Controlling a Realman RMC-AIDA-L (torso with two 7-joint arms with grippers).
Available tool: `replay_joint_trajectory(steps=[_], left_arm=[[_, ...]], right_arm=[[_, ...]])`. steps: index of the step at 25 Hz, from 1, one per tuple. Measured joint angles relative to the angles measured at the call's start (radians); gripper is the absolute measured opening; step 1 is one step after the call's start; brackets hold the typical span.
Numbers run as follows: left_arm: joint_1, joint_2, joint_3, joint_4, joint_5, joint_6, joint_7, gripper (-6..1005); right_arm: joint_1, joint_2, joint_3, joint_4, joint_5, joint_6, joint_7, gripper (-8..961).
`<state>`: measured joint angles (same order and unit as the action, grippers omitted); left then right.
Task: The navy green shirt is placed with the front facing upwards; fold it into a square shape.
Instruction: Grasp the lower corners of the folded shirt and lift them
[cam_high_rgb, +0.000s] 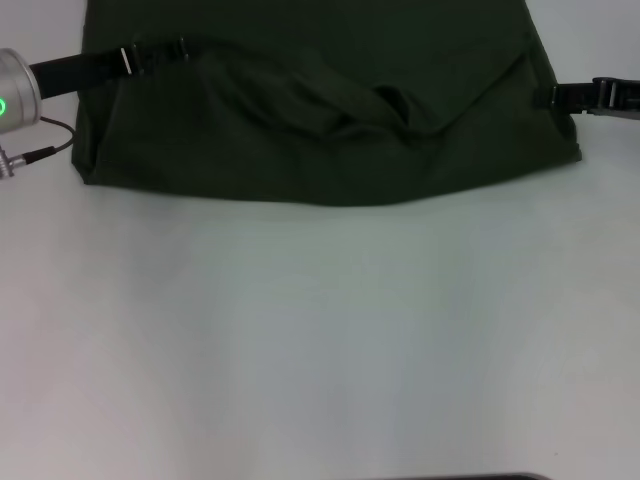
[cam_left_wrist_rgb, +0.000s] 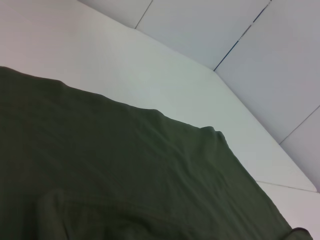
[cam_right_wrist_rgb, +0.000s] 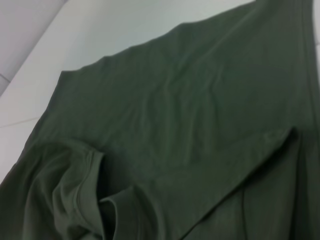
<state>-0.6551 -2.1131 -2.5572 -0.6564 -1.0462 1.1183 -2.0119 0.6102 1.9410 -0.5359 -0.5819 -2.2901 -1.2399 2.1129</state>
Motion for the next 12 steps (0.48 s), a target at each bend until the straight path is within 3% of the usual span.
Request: replay_joint_trajectory(steps=[12], left_arm=[[0.0, -0.001, 0.0, -0.006, 0.0, -0.004, 0.022, 889]], right_arm=[[-0.008, 0.014, -0.018, 0.002, -0.006, 0.028, 0.028, 656]])
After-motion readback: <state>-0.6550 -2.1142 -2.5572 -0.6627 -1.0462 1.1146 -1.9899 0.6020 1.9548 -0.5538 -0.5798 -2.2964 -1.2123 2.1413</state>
